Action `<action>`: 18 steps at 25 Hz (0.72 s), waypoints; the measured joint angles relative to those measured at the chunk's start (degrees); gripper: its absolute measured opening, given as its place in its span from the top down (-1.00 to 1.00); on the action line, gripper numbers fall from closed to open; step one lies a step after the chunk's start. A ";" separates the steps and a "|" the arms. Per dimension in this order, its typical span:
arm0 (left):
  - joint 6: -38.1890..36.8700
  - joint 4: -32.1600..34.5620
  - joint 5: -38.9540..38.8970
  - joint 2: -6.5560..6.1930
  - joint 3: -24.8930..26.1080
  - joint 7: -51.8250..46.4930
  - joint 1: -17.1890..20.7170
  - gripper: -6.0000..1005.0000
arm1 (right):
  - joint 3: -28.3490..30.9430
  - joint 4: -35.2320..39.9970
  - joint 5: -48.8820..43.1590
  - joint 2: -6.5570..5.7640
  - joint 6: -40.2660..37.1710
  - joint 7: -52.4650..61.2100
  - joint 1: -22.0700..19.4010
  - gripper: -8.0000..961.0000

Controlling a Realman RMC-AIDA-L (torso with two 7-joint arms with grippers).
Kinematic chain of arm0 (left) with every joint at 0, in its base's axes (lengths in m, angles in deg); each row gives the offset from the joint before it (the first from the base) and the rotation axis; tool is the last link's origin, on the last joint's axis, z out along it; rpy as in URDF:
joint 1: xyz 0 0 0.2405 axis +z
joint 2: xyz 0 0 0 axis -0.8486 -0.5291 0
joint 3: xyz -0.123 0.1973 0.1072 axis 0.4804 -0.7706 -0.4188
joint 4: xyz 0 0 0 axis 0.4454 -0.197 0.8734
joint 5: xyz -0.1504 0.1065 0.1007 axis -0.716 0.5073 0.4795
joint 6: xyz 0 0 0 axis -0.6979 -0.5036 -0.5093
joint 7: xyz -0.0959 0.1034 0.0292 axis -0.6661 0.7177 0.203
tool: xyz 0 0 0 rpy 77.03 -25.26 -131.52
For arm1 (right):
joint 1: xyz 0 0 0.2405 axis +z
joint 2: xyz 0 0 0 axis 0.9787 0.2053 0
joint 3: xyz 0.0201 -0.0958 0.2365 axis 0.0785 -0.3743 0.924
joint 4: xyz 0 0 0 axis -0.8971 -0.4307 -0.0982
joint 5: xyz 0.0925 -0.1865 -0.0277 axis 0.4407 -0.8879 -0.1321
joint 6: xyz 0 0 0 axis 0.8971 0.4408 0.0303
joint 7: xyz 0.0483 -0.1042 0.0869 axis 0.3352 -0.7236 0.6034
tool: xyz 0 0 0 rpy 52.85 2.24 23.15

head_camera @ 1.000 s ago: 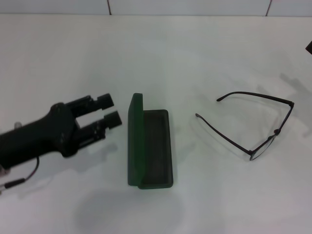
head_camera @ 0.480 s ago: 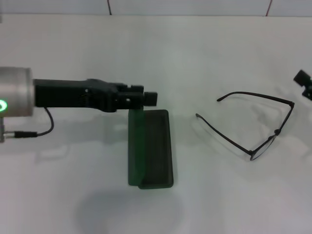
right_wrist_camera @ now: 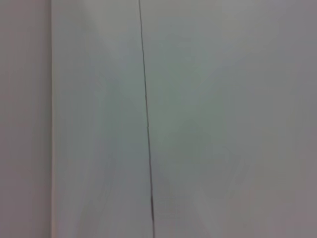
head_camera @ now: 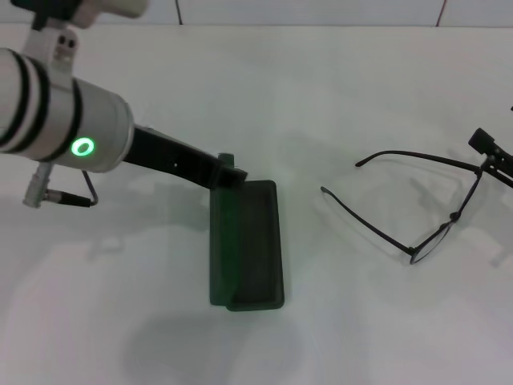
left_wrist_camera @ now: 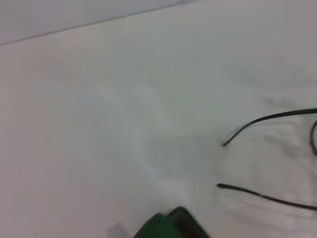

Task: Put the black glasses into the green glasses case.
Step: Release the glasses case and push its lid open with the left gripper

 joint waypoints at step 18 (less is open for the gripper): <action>5.16 -2.65 4.80 0.61 -5.75 -3.82 2.69 -0.09 | 0.45 0.67 0.62 0.40 0.60 -2.88 -0.41 -0.76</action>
